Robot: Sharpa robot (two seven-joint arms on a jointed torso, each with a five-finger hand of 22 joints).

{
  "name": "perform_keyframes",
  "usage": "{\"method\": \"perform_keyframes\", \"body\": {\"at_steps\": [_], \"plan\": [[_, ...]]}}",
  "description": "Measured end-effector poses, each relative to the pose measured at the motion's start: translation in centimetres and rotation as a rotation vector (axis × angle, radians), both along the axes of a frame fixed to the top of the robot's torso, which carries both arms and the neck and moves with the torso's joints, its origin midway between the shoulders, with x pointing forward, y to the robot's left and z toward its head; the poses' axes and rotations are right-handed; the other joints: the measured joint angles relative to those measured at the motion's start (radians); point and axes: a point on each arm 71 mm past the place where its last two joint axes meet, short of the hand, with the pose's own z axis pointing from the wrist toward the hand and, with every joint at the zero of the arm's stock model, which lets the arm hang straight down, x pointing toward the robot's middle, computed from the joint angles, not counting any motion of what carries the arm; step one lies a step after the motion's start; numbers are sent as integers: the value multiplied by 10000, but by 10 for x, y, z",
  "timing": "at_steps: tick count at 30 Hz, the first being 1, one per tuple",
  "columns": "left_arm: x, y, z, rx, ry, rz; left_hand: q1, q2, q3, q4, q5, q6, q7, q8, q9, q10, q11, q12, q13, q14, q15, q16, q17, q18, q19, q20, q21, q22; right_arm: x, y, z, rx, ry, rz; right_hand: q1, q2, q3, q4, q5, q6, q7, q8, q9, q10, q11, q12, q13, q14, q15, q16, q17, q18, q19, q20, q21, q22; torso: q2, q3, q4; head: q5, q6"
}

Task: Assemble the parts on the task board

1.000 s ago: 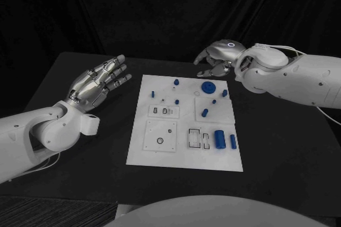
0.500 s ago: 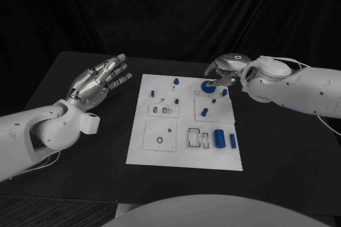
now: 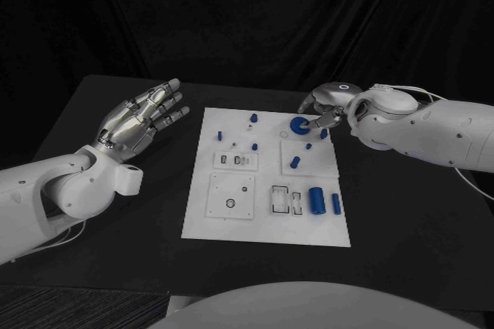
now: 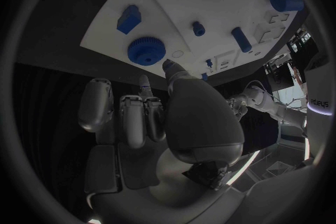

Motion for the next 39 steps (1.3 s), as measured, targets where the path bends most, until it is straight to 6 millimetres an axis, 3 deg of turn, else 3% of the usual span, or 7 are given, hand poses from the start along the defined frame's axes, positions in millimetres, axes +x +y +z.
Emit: {"method": "perform_keyframes", "body": {"at_steps": [12, 16, 39], "plan": [[0, 0, 0, 1, -2, -18, 0, 0, 0, 0, 0, 0, 0, 0, 0, 0, 0, 0, 0, 0, 0, 0, 0, 0, 0, 0, 0, 8, 4, -4, -9, -168, 271, -261, 3, 2, 123, -123, 3, 2, 2, 0, 12, 3, 7, 0, 0, 0, 1, 0, 0, 0, 0, 0, 0, 1, -17, -8, -4, 32, 0], [0, 0, 0, 0, 0, -24, 0, 0, 0, 0, 0, 0, 0, 0, 0, 0, 0, 0, 0, 0, 0, 0, 0, 1, 0, 0, 0, 8, 6, -3, -10, -209, 301, -295, 79, 77, 125, -125, 464, 190, 68, 1, 67, 34, 39, 0, 0, -1, 2, 0, 0, 0, 0, 1, 0, 3, -15, -1, -4, 7, 0], [1, -1, -1, -44, 21, -133, 71, 71, 1, -1, 2, 54, 55, 0, 0, 3, 5, 1, 0, 0, 0, 0, 0, 0, 0, 1, 0, 2, 13, 1, -16, -276, 362, -374, 122, 118, 345, -345, 463, 566, 86, 2, 105, 35, 39, 0, 0, -1, 2, -227, 1, 1, -70, 69, -137, 4, 8, 6, -9, 21, 0]]}}
